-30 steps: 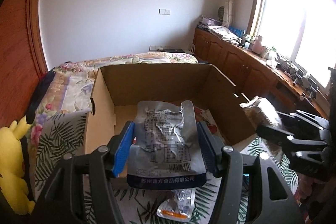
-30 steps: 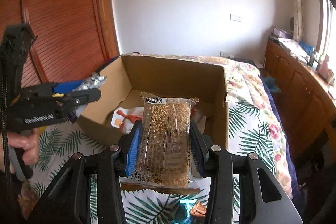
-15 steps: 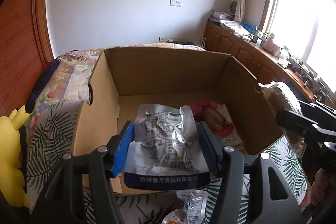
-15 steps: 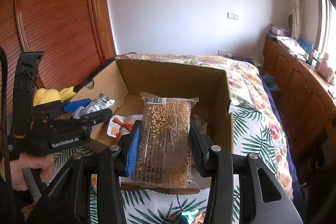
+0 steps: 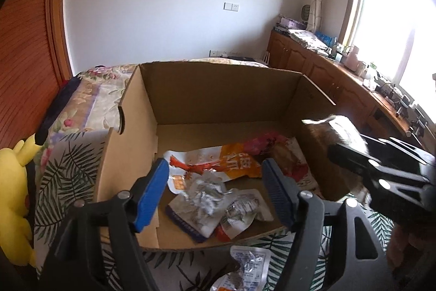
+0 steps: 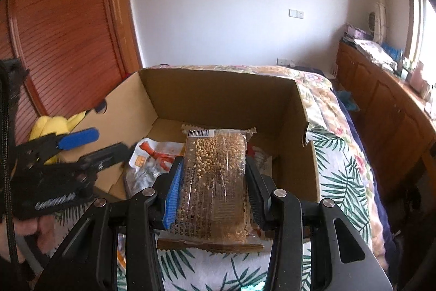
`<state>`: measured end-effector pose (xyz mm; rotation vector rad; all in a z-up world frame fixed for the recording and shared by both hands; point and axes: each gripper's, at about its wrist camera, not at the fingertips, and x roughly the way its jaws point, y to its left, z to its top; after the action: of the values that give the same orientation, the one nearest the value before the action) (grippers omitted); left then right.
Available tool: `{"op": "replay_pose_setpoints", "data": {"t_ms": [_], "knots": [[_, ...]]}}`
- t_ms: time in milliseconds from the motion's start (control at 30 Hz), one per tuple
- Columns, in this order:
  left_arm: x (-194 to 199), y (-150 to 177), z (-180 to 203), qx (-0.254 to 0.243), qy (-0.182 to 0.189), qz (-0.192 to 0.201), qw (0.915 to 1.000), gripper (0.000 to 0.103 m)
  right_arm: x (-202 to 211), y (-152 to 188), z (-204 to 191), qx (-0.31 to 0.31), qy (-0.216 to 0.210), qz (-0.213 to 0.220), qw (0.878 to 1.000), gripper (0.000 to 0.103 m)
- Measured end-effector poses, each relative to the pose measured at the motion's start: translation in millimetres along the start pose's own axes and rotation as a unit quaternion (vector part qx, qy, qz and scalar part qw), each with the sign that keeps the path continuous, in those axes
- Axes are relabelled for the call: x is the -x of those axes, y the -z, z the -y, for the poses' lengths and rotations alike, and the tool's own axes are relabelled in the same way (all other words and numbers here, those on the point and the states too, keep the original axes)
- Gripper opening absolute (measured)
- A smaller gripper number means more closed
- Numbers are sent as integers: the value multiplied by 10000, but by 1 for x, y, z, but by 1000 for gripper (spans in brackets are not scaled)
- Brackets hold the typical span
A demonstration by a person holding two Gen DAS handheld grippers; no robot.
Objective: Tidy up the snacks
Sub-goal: 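Carry both bags over the cardboard box and open both tools to drop them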
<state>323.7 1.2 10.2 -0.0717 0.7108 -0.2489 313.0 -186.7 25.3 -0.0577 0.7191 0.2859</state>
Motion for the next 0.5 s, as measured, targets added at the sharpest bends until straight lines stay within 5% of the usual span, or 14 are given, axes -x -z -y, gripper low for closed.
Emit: {"op": "replay_pose_setpoints", "data": {"t_ms": [500], "knots": [[27, 2, 12, -376, 53, 190, 9991, 73, -15, 2, 20, -443, 81, -129, 9989, 47]]}}
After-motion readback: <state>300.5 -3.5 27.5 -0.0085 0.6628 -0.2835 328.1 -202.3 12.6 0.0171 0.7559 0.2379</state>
